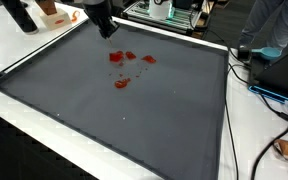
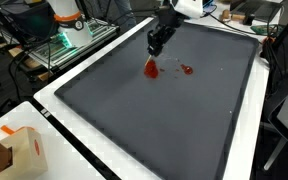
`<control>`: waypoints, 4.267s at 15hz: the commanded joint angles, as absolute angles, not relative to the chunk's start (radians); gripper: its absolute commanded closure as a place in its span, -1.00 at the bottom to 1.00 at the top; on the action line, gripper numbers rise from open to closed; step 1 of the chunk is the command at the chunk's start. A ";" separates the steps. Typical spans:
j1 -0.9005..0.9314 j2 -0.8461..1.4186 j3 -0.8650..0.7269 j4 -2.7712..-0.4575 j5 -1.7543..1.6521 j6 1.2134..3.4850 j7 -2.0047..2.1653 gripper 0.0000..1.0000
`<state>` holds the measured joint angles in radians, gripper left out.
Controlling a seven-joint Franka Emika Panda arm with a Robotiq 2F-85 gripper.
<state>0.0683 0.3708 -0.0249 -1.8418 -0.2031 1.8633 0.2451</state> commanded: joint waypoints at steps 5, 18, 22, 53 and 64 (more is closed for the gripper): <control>-0.010 0.187 0.006 -1.985 0.021 1.890 -0.092 0.94; -0.006 0.123 -0.002 -2.011 0.092 1.868 -0.240 0.75; -0.006 0.119 -0.002 -2.018 0.093 1.875 -0.243 0.75; 0.009 0.244 0.130 -2.190 0.270 2.226 -0.555 0.94; 0.017 0.290 0.134 -2.168 0.206 2.232 -0.521 0.94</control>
